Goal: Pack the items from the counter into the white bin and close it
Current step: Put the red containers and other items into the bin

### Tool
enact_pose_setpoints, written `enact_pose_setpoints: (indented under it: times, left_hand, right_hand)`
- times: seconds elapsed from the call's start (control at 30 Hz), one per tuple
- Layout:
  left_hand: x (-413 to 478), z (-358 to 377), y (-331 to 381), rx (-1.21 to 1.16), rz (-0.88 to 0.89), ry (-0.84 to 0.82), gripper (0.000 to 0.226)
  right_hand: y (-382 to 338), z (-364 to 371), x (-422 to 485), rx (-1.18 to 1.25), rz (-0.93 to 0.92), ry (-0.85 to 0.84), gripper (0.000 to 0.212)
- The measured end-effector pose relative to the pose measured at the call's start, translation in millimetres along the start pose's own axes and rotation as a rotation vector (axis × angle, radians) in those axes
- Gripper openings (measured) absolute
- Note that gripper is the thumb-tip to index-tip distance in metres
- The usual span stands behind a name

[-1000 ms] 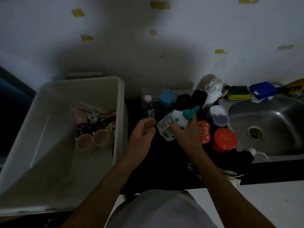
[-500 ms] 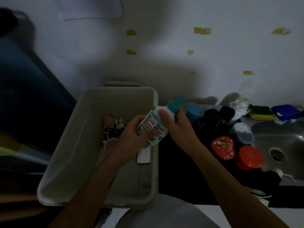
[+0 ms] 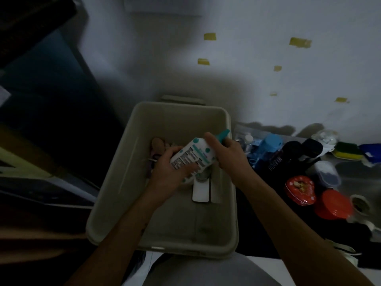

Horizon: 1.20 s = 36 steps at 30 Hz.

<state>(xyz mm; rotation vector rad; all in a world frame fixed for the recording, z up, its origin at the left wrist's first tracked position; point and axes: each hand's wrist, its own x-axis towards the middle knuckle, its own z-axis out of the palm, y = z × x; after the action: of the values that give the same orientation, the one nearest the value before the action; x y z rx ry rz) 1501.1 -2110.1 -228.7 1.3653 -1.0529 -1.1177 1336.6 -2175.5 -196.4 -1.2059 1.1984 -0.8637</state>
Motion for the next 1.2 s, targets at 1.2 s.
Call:
enact_pose_setpoints:
  times: [1.2]
  left_hand:
    - [36, -14, -98, 0.034, -0.826, -0.367, 0.029]
  right_hand:
    - [68, 52, 11, -1.091, 0.134, -0.057, 0.018]
